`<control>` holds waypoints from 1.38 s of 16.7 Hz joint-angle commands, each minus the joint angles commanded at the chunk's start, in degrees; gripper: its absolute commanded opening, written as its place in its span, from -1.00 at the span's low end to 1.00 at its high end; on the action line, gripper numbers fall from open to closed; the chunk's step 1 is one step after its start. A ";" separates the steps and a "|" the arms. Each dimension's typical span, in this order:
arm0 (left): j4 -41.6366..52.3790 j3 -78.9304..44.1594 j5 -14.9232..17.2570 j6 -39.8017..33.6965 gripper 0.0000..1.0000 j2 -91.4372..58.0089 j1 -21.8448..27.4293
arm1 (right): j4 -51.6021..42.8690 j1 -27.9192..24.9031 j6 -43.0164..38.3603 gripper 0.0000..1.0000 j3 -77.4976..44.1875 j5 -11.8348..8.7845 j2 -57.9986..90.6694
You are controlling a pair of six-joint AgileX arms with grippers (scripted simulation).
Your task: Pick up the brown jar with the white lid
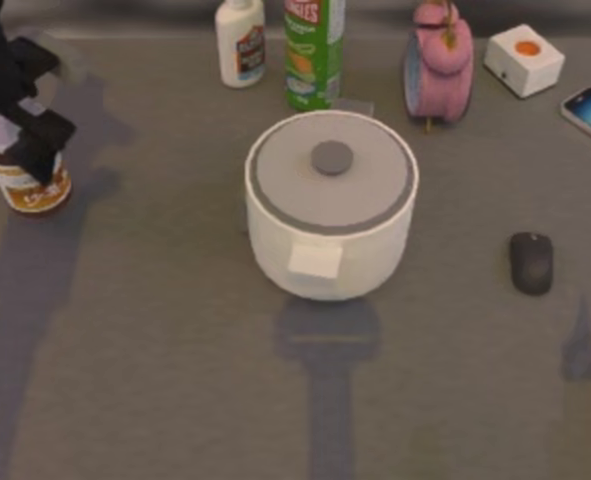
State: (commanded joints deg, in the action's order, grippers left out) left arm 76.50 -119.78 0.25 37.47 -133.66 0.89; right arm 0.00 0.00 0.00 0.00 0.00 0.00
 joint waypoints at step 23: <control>2.45 10.19 -0.37 -31.52 -1.00 12.33 8.77 | 0.00 0.00 0.00 1.00 0.00 0.00 0.00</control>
State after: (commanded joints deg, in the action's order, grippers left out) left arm 78.95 -109.59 -0.12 5.95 -121.33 9.67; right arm 0.00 0.00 0.00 0.00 0.00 0.00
